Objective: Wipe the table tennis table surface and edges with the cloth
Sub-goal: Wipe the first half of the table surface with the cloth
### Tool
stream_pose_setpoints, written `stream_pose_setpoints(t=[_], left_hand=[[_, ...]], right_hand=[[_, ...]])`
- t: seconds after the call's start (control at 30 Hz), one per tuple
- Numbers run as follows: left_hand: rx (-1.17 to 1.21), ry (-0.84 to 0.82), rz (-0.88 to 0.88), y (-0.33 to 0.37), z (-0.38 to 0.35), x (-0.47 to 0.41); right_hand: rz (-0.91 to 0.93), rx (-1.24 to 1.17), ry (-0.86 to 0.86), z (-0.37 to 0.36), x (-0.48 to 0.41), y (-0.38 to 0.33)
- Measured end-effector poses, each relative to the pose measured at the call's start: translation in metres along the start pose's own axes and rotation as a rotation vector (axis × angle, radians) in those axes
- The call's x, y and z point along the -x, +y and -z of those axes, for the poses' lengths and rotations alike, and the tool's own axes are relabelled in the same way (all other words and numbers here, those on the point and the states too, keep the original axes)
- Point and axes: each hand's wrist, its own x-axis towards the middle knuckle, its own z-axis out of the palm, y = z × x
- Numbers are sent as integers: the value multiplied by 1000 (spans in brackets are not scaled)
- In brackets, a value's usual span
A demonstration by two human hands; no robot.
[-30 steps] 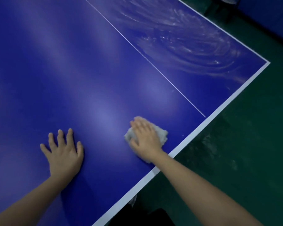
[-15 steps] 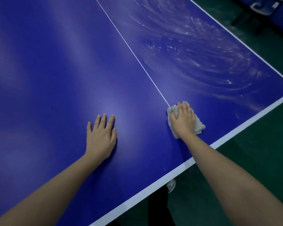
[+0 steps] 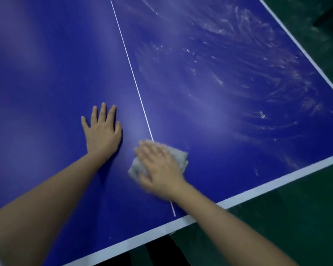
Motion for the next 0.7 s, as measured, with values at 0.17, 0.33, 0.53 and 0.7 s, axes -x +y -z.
stream_pose_setpoints(t=[0.17,0.33,0.53,0.7], left_hand=[[-50,1,17,5,-1,1],[-63,-20,26,7,1,2],[-97,-55,29,7,3,3],[-103,-64,47,16,-1,-22]], right_hand=[[-476,114,131,39,-37,121],[-693,127,180,50,-47,144],[15,108,-76,37,-3,73],[424,202,-191,45,-47,101]])
